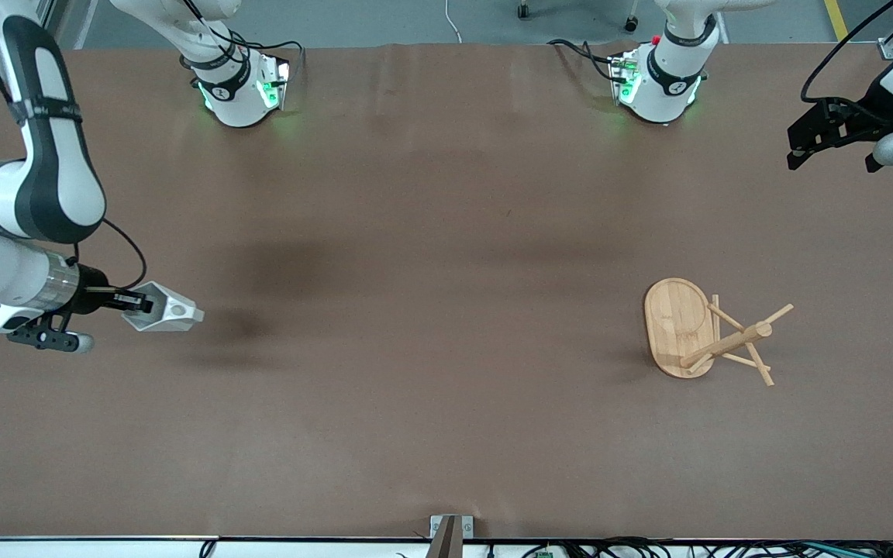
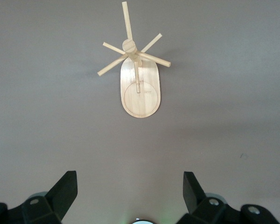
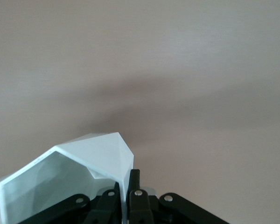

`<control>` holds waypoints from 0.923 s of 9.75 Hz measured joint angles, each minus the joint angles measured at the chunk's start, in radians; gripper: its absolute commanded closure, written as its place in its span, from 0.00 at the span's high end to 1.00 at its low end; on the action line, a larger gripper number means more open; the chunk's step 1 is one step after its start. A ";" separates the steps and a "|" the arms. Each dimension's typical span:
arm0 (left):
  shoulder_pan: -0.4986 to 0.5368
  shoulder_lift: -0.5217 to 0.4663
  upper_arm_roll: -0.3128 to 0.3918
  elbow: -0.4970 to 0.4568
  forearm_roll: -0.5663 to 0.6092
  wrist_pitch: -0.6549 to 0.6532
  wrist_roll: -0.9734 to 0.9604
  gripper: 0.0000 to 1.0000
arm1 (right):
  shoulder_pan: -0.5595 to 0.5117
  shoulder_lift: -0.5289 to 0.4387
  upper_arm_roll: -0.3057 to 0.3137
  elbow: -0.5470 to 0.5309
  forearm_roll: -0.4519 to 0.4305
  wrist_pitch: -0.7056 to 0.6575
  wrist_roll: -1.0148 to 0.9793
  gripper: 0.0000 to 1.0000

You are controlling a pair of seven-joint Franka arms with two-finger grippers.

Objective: Hang cup on rack
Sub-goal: 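Lift the white cup with the right gripper toward the table middle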

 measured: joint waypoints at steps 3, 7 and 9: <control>-0.006 0.001 -0.028 0.000 -0.049 0.000 0.005 1.00 | 0.011 -0.005 0.125 0.019 0.284 -0.011 0.044 0.00; -0.029 0.034 -0.052 -0.001 -0.127 -0.004 0.049 1.00 | 0.014 -0.006 0.251 0.019 0.684 -0.011 -0.036 0.00; -0.113 0.055 -0.120 0.000 -0.133 -0.003 0.054 1.00 | 0.015 -0.006 0.299 0.001 0.882 -0.012 -0.150 0.00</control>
